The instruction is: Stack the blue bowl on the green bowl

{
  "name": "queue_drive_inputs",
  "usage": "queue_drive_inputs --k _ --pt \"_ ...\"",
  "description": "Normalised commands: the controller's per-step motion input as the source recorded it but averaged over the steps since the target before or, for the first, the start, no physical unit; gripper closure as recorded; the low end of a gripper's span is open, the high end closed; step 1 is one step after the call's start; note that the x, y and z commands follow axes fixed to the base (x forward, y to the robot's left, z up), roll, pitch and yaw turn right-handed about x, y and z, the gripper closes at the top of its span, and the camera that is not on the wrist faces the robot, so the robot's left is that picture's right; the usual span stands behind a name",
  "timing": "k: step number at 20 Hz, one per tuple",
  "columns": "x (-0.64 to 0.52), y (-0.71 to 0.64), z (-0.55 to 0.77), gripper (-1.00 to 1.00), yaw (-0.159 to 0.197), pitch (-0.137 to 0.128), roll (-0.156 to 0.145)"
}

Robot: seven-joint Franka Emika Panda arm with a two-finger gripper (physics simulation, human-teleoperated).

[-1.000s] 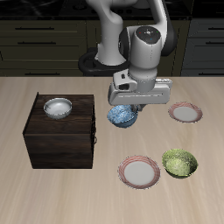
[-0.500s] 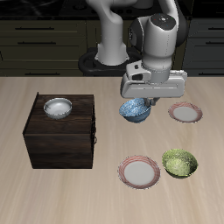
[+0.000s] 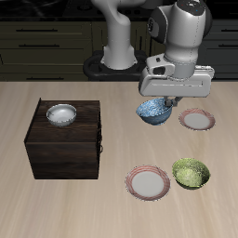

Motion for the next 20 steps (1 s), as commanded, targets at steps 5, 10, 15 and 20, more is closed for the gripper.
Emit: queue_drive_inputs --k 5,10,15,20 --pt "0.31 0.05 0.10 1.00 -0.027 0.039 -0.002" --pt "0.20 0.18 0.06 1.00 0.010 -0.010 -0.004" --pt "0.29 0.26 0.09 1.00 -0.011 -0.026 -0.038" --pt "0.23 0.14 -0.01 1.00 -0.007 -0.008 -0.022"
